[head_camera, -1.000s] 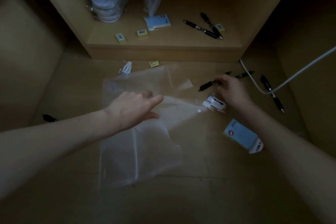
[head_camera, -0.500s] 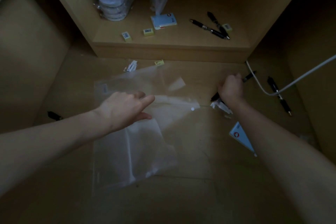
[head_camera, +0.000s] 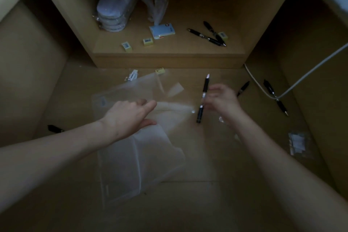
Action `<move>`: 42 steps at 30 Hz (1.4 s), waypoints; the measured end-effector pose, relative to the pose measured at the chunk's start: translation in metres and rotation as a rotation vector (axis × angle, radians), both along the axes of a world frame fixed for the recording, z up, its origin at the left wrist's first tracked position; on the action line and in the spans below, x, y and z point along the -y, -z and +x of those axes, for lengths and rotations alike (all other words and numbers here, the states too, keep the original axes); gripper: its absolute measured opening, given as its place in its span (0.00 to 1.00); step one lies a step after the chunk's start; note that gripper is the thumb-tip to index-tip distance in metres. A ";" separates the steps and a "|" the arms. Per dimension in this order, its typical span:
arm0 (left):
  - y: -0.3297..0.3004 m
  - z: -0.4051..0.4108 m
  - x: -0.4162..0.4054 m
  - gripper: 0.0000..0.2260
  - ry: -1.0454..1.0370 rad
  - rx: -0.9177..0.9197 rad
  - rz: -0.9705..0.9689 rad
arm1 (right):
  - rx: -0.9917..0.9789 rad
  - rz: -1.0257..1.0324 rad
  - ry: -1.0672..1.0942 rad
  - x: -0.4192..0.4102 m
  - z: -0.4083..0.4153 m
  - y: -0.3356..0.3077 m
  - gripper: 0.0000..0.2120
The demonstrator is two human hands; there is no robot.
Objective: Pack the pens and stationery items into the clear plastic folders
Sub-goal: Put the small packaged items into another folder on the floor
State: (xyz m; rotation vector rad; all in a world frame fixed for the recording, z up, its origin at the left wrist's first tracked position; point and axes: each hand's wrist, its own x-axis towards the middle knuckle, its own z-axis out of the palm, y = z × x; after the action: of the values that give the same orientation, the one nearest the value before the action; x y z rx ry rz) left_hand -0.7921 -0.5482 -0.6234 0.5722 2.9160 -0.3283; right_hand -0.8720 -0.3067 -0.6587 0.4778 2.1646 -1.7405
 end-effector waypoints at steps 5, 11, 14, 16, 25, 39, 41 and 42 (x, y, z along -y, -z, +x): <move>0.001 0.010 0.005 0.25 0.076 -0.168 0.155 | 0.160 -0.079 -0.331 0.047 0.041 0.002 0.15; 0.004 0.029 0.008 0.17 0.222 -0.289 0.218 | 0.327 0.073 -0.513 0.079 0.064 0.023 0.13; 0.008 0.033 0.010 0.17 0.223 -0.294 0.254 | 0.347 0.106 -0.523 0.087 0.069 0.028 0.13; 0.009 0.032 0.010 0.17 0.218 -0.296 0.259 | 0.338 0.147 -0.537 0.087 0.070 0.030 0.12; 0.011 0.026 0.002 0.17 0.250 -0.276 0.317 | 0.286 -0.001 -0.188 0.029 0.039 0.025 0.11; 0.014 0.004 -0.010 0.17 0.261 -0.305 0.291 | -0.048 0.803 0.099 -0.070 -0.054 0.055 0.14; 0.015 0.002 -0.010 0.17 0.264 -0.310 0.285 | -0.054 0.846 0.091 -0.068 -0.058 0.057 0.14; 0.015 0.001 -0.010 0.17 0.263 -0.312 0.283 | -0.041 0.855 0.086 -0.067 -0.060 0.057 0.14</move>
State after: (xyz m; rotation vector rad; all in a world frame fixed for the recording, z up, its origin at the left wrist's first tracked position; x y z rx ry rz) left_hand -0.7912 -0.5382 -0.6385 1.0381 3.2140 -0.0312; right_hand -0.9322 -0.2396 -0.7155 0.7316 2.8795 -0.7667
